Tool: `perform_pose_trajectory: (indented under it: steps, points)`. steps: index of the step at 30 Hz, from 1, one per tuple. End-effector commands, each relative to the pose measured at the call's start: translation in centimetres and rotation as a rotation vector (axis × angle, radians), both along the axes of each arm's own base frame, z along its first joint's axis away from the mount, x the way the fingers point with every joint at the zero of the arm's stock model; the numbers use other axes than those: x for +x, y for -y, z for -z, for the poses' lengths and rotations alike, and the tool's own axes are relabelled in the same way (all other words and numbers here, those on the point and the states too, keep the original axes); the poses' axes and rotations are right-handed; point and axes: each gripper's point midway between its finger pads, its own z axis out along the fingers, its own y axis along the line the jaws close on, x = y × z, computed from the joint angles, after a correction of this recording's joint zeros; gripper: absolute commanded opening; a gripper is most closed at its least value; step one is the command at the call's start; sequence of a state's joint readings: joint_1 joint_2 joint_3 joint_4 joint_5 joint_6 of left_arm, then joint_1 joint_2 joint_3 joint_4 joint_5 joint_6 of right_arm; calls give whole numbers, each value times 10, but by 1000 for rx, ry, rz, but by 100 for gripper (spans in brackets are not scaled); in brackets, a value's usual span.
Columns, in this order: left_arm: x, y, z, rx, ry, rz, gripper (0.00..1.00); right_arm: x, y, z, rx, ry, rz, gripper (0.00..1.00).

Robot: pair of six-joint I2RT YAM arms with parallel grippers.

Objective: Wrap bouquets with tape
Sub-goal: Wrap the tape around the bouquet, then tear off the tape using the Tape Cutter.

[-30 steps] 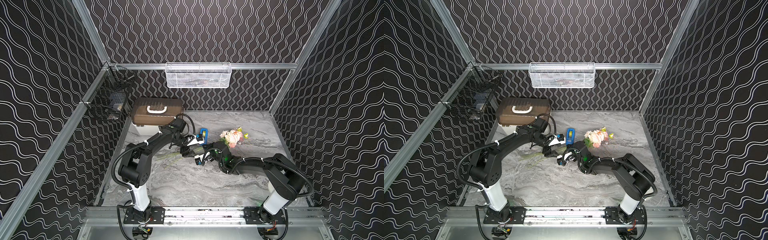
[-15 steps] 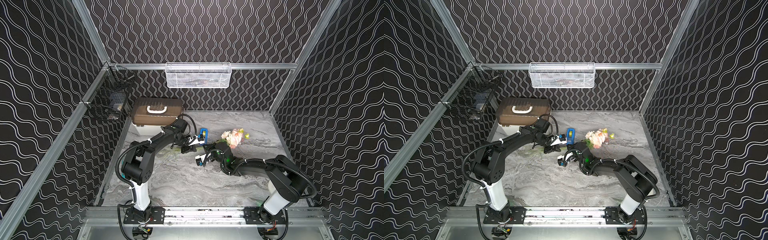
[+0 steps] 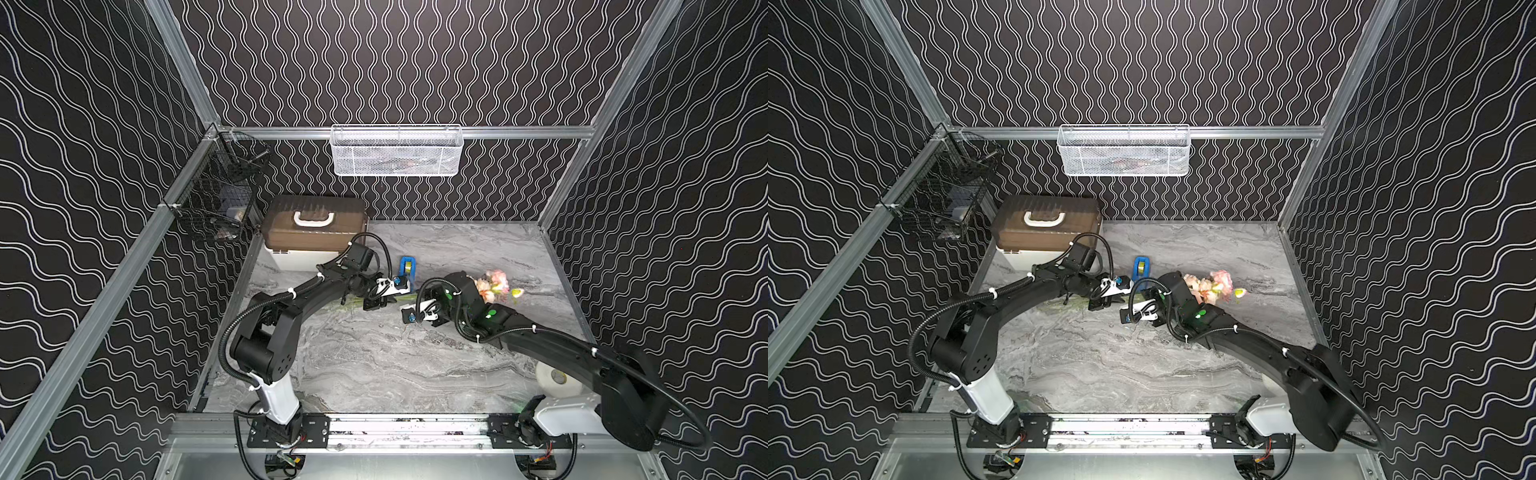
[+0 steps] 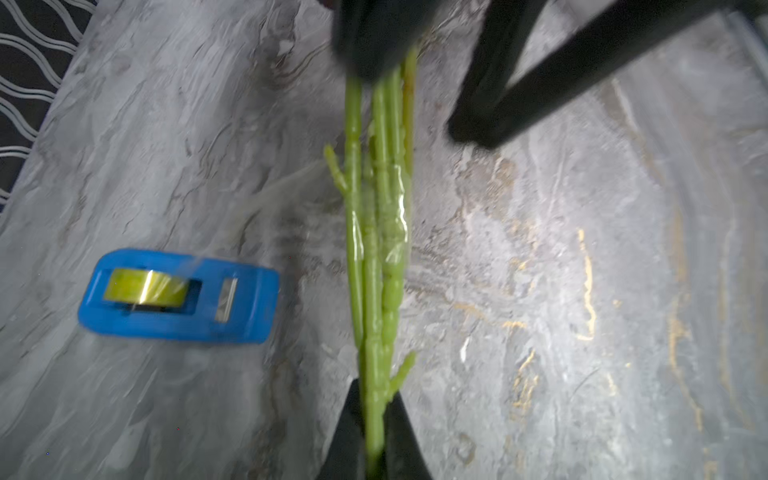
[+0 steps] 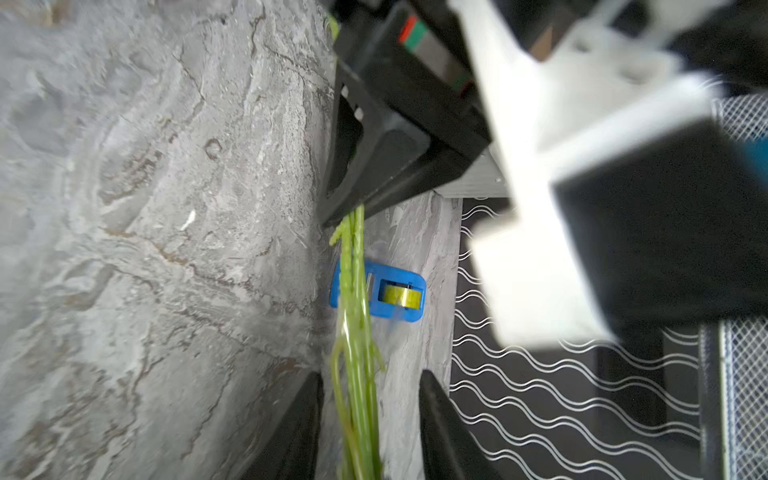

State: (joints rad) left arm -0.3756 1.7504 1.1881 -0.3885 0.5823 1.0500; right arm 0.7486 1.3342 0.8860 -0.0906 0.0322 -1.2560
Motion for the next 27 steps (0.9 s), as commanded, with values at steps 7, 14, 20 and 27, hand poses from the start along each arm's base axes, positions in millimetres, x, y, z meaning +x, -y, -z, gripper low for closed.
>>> perform_pose_trajectory:
  steps: [7,14,20,27]
  points:
    - [16,-2,2,92,209,-9,0,-32,13,-25,89,-244,47,40]
    - [16,1,-4,94,438,-10,0,9,12,-59,366,-296,208,45]
    - [16,3,-7,126,655,-12,0,49,8,-70,612,-580,399,58]
    - [0,-1,-8,88,810,-4,0,97,3,-23,678,-691,578,59]
